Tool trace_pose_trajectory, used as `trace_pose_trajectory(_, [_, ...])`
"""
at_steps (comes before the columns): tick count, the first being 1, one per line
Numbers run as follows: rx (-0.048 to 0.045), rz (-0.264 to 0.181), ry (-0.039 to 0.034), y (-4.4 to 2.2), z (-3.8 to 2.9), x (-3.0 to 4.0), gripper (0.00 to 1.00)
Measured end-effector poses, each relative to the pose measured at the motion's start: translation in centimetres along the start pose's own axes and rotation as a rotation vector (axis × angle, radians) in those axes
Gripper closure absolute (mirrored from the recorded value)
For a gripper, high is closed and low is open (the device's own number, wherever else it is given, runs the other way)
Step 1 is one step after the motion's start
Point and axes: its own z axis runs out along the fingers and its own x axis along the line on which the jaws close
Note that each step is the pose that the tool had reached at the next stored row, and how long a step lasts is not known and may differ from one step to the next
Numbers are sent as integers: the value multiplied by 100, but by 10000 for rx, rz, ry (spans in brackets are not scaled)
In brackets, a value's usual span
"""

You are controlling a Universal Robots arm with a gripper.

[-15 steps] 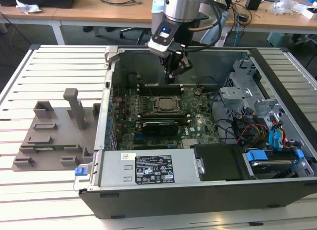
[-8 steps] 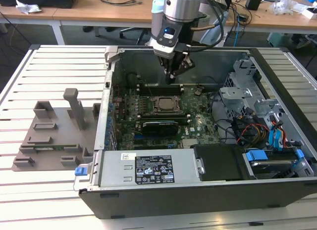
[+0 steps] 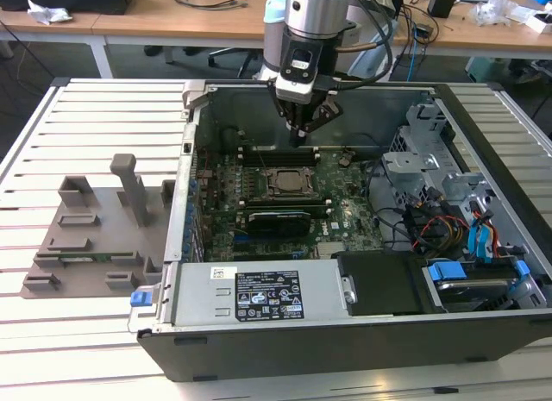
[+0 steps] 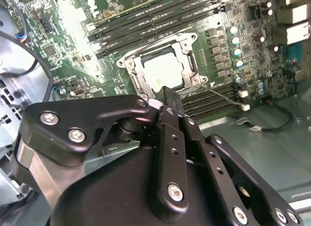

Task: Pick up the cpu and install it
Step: 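Install the first cpu locking lever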

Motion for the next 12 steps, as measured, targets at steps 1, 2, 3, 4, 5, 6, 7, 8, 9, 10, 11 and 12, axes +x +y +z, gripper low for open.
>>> trace_pose_trajectory(1, [-5,-109,-8,0,0,0,89])
trace_pose_trajectory(2, [-12,-260,-19,0,0,0,89])
trace_pose_trajectory(3, [-16,-353,-26,0,0,0,89])
trace_pose_trajectory(4, [-21,-477,-34,0,0,0,89])
trace_pose_trajectory(5, [-27,-606,-44,0,0,0,89])
trace_pose_trajectory(6, [-32,-704,-51,0,0,0,89])
trace_pose_trajectory(7, [-38,-827,-60,0,1,0,89])
trace_pose_trajectory(8, [-42,-924,-67,0,1,0,89])
trace_pose_trajectory(9, [-46,-1040,-75,0,0,0,89])
trace_pose_trajectory(10, [-50,-1129,-81,0,0,0,89])
trace_pose_trajectory(11, [-55,-1248,-90,0,0,0,89])
trace_pose_trajectory(12, [-59,-1341,-97,0,0,0,89])
